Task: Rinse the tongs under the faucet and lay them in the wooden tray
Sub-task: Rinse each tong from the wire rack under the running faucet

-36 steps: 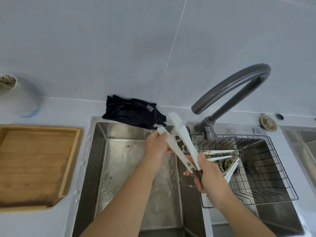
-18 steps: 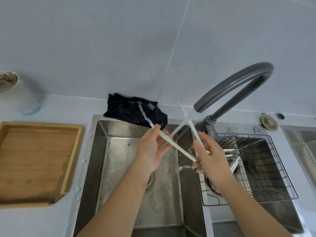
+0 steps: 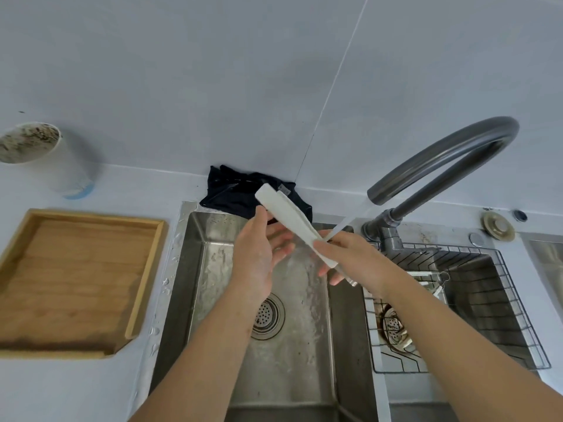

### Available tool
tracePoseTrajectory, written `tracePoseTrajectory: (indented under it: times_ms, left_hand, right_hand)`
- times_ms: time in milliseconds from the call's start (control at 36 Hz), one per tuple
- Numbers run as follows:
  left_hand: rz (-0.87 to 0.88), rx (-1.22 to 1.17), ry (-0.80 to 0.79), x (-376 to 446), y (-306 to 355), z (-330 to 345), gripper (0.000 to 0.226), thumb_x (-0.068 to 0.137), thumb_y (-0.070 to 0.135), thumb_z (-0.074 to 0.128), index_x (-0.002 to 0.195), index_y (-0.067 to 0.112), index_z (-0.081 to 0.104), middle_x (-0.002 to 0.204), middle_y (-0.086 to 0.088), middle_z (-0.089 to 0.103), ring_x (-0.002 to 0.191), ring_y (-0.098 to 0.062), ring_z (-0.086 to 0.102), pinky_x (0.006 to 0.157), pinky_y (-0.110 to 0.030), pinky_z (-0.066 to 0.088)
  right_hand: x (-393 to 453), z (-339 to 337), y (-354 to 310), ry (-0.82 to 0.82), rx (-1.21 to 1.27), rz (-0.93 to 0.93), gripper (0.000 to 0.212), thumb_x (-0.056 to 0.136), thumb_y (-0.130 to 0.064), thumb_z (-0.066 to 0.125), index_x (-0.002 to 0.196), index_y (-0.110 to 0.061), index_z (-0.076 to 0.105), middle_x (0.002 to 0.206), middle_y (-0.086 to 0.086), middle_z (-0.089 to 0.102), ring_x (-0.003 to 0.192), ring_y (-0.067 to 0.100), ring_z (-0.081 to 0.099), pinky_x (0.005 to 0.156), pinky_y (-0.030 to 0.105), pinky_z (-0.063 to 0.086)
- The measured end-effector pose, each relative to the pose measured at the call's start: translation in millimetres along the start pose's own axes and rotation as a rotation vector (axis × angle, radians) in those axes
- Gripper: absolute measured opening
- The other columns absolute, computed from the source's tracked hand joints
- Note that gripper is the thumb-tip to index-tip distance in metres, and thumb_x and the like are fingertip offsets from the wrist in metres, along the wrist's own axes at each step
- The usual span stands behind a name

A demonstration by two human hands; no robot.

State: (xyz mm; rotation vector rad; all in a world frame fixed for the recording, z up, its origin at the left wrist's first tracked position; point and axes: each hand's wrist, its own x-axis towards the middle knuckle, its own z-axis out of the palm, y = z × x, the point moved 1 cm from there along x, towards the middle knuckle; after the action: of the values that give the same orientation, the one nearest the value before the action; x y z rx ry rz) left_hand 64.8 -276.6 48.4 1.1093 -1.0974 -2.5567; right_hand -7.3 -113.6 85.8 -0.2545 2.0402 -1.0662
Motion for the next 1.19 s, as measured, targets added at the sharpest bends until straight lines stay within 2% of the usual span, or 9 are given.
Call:
tracePoseTrajectory:
  times_ms: [83, 194, 278, 389, 639, 889, 1028, 1139, 1194]
  left_hand:
    - [-0.008, 0.107, 0.093, 1, -7, 0, 0.032, 0.103, 0.042, 0.05, 0.109, 0.015, 0.067, 0.096, -0.011, 0.074, 0.081, -0.021, 0.071, 0.072, -0.033, 0.06]
    - [-0.075, 0.244, 0.049, -3, -26, 3, 0.022, 0.103, 0.027, 0.053, 0.113, 0.012, 0.065, 0.11, -0.02, 0.07, 0.083, -0.021, 0.062, 0.077, -0.035, 0.053]
    - [-0.079, 0.261, -0.039, -7, -41, 13, 0.021, 0.099, 0.023, 0.061, 0.115, 0.011, 0.067, 0.091, -0.008, 0.072, 0.074, -0.015, 0.064, 0.067, -0.027, 0.052]
    - [-0.034, 0.279, -0.115, -14, -57, 32, 0.018, 0.096, 0.016, 0.066, 0.114, 0.018, 0.066, 0.081, 0.001, 0.075, 0.059, -0.008, 0.065, 0.053, -0.02, 0.052]
    - [0.118, 0.571, 0.083, -10, -65, 54, 0.019, 0.102, 0.024, 0.048, 0.097, 0.012, 0.061, 0.091, -0.011, 0.071, 0.085, -0.029, 0.07, 0.079, -0.049, 0.058]
    - [0.167, 0.602, 0.044, -6, -66, 62, 0.02, 0.103, 0.025, 0.048, 0.086, 0.018, 0.055, 0.077, 0.004, 0.061, 0.062, -0.002, 0.057, 0.053, -0.018, 0.041]
    - [0.185, 0.721, 0.112, 19, -50, 49, 0.016, 0.103, 0.022, 0.045, 0.093, 0.014, 0.055, 0.085, 0.001, 0.057, 0.079, -0.018, 0.058, 0.057, -0.026, 0.038]
    - [0.186, 0.775, 0.07, 18, -54, 49, 0.016, 0.102, 0.022, 0.047, 0.087, 0.018, 0.053, 0.079, 0.006, 0.053, 0.068, -0.01, 0.053, 0.053, -0.023, 0.035]
    - [0.183, 0.762, 0.002, 11, -57, 51, 0.007, 0.101, 0.018, 0.049, 0.102, 0.018, 0.056, 0.084, 0.006, 0.057, 0.073, -0.012, 0.058, 0.053, -0.021, 0.039]
  right_hand:
    - [8, 1, 2, -0.026, 0.177, 0.098, 0.04, 0.102, -0.037, 0.053, 0.125, -0.006, 0.063, 0.096, 0.01, 0.067, 0.072, 0.018, 0.068, 0.057, 0.032, 0.057]
    - [11, 1, 1, -0.058, 0.328, 0.161, 0.044, 0.104, -0.041, 0.047, 0.116, -0.005, 0.067, 0.085, 0.006, 0.068, 0.064, 0.017, 0.064, 0.053, 0.031, 0.052]
    - [11, 5, 0, -0.049, 0.346, 0.172, 0.052, 0.105, -0.044, 0.04, 0.12, -0.001, 0.064, 0.094, 0.016, 0.067, 0.061, 0.018, 0.061, 0.051, 0.031, 0.047]
    - [7, 16, 3, -0.014, 0.369, 0.172, 0.055, 0.105, -0.051, 0.036, 0.117, -0.008, 0.068, 0.087, 0.011, 0.06, 0.055, 0.013, 0.053, 0.043, 0.026, 0.035]
    - [-7, 38, 15, 0.21, 0.543, 0.127, 0.055, 0.105, -0.051, 0.034, 0.083, -0.033, 0.081, 0.065, 0.0, 0.055, 0.048, 0.009, 0.037, 0.036, 0.022, 0.023]
    - [-29, 32, 19, 0.284, 0.566, 0.161, 0.051, 0.107, -0.046, 0.032, 0.107, -0.01, 0.068, 0.061, 0.002, 0.044, 0.047, 0.01, 0.035, 0.035, 0.02, 0.023]
    - [-54, 39, 32, 0.268, 0.509, 0.286, 0.046, 0.105, -0.047, 0.038, 0.094, -0.012, 0.066, 0.067, 0.001, 0.055, 0.045, 0.008, 0.04, 0.033, 0.016, 0.029]
    - [-58, 39, 38, 0.287, 0.518, 0.322, 0.049, 0.104, -0.049, 0.039, 0.1, -0.01, 0.068, 0.068, 0.002, 0.057, 0.047, 0.01, 0.041, 0.033, 0.017, 0.029]
    - [-56, 37, 37, 0.302, 0.551, 0.31, 0.049, 0.104, -0.049, 0.038, 0.1, -0.01, 0.068, 0.064, 0.001, 0.057, 0.044, 0.01, 0.04, 0.032, 0.017, 0.028]
